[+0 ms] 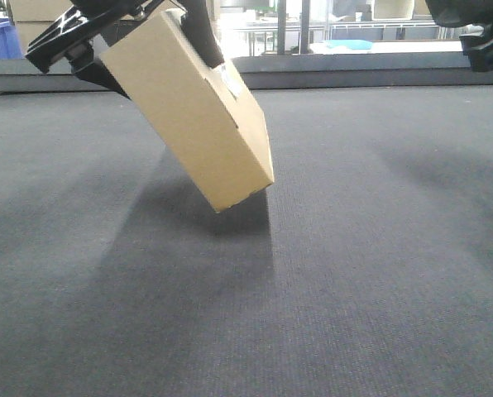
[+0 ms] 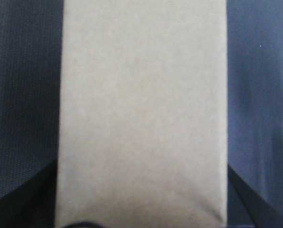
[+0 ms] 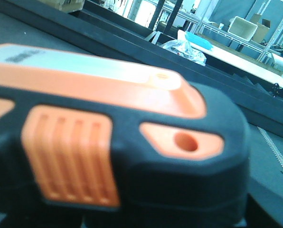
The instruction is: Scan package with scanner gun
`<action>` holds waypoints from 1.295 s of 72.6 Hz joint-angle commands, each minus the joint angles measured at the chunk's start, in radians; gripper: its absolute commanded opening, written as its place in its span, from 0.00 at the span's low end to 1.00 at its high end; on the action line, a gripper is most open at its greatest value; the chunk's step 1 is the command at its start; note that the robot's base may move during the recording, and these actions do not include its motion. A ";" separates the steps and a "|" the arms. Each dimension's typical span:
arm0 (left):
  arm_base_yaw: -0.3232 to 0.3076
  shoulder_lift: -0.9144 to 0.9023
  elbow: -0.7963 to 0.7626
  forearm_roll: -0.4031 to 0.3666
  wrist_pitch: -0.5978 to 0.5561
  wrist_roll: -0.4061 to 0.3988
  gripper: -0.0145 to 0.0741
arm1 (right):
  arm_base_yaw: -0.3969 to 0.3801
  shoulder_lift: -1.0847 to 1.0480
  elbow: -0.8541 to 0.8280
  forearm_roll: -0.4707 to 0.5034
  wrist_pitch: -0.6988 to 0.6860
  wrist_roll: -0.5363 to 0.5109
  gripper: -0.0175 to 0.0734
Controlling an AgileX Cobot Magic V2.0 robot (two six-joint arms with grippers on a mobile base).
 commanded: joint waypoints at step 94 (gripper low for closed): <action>-0.007 -0.009 -0.001 -0.011 -0.010 -0.001 0.04 | -0.005 0.170 0.102 0.012 -0.477 0.477 0.01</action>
